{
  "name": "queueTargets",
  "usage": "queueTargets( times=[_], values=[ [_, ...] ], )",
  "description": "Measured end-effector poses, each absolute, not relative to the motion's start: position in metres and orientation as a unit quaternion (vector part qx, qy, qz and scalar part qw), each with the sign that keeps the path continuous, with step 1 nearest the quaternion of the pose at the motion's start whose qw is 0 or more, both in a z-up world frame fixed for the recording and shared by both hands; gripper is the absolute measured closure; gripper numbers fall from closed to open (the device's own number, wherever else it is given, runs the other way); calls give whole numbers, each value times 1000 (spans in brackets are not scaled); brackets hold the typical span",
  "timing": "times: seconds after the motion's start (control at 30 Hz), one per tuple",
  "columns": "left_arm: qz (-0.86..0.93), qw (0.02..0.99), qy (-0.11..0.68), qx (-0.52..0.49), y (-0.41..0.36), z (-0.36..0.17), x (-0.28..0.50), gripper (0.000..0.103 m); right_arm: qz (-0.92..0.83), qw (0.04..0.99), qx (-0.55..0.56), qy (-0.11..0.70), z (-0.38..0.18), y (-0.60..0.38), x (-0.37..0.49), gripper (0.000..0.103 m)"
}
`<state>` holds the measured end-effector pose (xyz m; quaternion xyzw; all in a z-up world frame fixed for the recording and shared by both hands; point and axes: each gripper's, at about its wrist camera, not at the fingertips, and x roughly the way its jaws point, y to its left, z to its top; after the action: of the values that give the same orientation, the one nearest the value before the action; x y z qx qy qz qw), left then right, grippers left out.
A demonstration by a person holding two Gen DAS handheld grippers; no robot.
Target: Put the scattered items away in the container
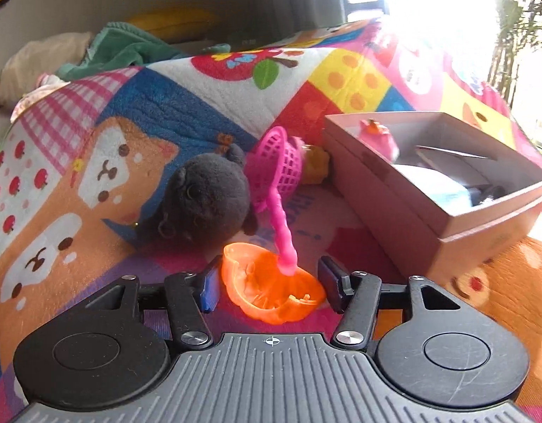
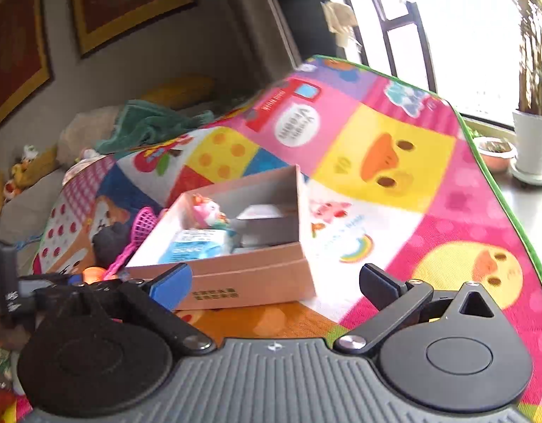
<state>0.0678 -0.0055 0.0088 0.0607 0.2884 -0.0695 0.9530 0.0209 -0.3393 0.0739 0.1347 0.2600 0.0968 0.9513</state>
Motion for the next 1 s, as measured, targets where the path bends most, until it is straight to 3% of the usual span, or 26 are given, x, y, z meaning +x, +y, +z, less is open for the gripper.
queueTargets(
  times=[0.13, 0.27, 0.3, 0.33, 0.4, 0.53, 0.73, 0.87, 1.0],
  values=[
    [-147, 945, 286, 62, -22, 18, 10, 41, 74, 933, 187, 298, 53, -365, 26, 2],
    [-224, 927, 295, 53, -44, 19, -29, 39, 83, 935, 164, 303, 46, -360, 19, 2],
    [-234, 923, 301, 52, -51, 19, -34, 35, 85, 936, 155, 304, 46, -356, 19, 2],
    [-244, 920, 303, 51, -58, 18, -38, 20, 84, 937, 150, 303, 46, -353, 19, 2],
    [-263, 917, 295, 50, -72, 19, -46, 3, 75, 938, 152, 304, 46, -350, 21, 2],
    [-212, 939, 260, 77, -93, 19, -45, 2, 69, 927, 201, 308, 46, -352, 24, 2],
    [-162, 953, 255, -25, -70, 31, -19, 1, 138, 896, 276, 320, 38, -326, 13, 0],
    [-131, 963, 234, -25, -44, 38, -23, 0, 166, 864, 347, 326, 23, -289, -2, 0],
    [-104, 963, 250, 12, -17, 35, -24, 0, 187, 883, 291, 317, 26, -242, -16, 0]
  ],
)
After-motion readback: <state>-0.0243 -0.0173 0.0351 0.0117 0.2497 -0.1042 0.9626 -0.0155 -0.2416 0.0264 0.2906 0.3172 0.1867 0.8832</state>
